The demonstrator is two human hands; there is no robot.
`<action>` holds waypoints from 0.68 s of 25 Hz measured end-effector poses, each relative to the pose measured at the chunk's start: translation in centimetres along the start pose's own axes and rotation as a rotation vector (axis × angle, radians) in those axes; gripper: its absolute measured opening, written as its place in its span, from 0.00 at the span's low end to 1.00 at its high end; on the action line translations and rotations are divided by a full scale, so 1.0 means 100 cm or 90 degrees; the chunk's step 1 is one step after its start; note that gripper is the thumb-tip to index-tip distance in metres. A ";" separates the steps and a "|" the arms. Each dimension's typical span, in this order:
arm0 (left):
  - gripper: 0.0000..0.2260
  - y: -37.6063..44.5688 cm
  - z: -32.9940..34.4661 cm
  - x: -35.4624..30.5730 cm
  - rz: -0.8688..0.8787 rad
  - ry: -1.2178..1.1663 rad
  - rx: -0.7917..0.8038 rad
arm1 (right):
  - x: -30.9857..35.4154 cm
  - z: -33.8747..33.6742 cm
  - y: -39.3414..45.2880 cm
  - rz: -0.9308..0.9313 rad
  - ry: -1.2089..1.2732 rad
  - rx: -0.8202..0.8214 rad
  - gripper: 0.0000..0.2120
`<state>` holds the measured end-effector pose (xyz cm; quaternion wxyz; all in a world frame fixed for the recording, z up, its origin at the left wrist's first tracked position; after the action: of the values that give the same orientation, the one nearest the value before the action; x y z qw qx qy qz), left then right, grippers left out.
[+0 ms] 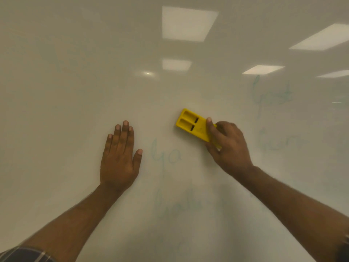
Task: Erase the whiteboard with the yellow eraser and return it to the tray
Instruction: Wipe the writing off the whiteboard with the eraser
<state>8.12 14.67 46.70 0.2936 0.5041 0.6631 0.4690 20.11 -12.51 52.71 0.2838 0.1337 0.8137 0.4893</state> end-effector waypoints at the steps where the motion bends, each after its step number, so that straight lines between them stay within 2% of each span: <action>1: 0.30 -0.002 0.001 0.000 0.008 0.004 0.000 | 0.015 0.009 -0.008 -0.044 0.004 0.005 0.26; 4: 0.30 -0.008 0.004 0.001 0.023 0.003 0.009 | 0.050 0.032 -0.057 -0.213 -0.017 0.084 0.24; 7: 0.30 -0.019 0.006 0.004 0.033 0.006 0.022 | 0.042 0.028 -0.074 -0.322 -0.065 0.143 0.21; 9: 0.29 -0.024 0.006 0.003 0.035 0.013 0.020 | 0.023 0.014 -0.049 -0.264 -0.079 0.096 0.22; 12: 0.29 -0.024 0.006 0.002 0.026 0.011 0.019 | -0.002 -0.007 0.007 -0.026 -0.031 -0.026 0.27; 13: 0.29 -0.025 0.007 0.001 0.023 0.012 0.019 | 0.001 -0.006 0.022 0.018 -0.008 -0.040 0.28; 15: 0.28 -0.027 0.007 0.002 0.019 0.009 0.014 | 0.025 0.005 0.034 0.000 0.016 -0.038 0.28; 17: 0.28 -0.030 0.007 0.003 0.017 0.007 0.009 | 0.056 0.023 0.017 -0.110 0.014 -0.008 0.26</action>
<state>7.47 15.05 43.70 0.2799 0.5123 0.6615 0.4707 16.86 -7.28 51.56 0.3168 0.0562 0.8223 0.4694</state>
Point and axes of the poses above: each hand's wrist, its own y-axis towards the middle knuckle, its own z-axis out of the palm, x = y × z, the point moved 7 cm from there along y, towards the middle knuckle, and after that the axes turned 12 degrees about x, right-handed, at the moved point
